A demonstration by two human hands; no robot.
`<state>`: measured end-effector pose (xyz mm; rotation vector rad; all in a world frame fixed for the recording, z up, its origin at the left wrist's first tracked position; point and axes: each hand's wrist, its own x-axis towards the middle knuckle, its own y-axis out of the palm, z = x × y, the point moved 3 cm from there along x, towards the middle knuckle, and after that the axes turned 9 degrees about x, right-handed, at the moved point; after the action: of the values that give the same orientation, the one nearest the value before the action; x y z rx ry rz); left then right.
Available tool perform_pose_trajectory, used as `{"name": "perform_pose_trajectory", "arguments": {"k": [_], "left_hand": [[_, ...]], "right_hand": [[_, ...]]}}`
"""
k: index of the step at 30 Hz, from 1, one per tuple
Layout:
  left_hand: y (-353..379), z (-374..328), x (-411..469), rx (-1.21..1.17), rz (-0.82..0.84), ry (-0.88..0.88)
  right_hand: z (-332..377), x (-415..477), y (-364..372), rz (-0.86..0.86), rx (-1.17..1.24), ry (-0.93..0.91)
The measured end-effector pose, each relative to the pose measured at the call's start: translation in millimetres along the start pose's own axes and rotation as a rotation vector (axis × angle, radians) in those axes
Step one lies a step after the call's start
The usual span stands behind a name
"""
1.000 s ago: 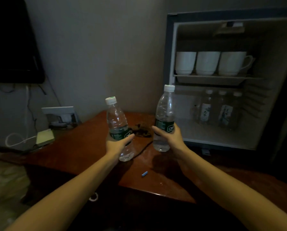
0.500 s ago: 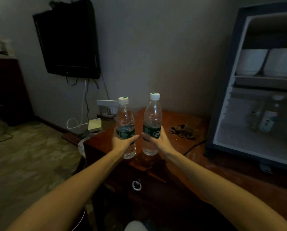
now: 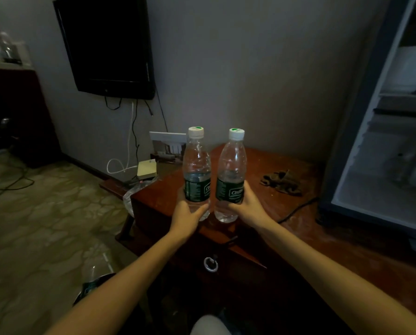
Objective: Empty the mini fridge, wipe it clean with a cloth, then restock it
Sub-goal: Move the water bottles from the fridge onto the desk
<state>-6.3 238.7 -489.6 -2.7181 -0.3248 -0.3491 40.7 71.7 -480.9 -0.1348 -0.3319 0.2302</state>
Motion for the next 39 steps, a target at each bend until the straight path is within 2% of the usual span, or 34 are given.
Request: {"name": "perform_pose_trajectory", "arguments": {"k": [10,16,28,33,39], "left_hand": [[8,15,83,0.088,0.175,-0.006],[16,21,150,0.129,0.348,-0.083],[47,51,241,0.114,0.295,-0.160],[58,53,258,0.107,0.250,-0.147],[56,56,268,0.144,0.311,-0.129]], "right_hand": [[-23,80,-7,-0.167,-0.101,-0.012],[-45,137,-17,-0.162,-0.084,-0.005],[-74,223,-31,-0.194,-0.106,0.004],[-82,238,-30,-0.149,-0.090,0.022],[-82,239,-30,-0.103,-0.133,0.050]]}}
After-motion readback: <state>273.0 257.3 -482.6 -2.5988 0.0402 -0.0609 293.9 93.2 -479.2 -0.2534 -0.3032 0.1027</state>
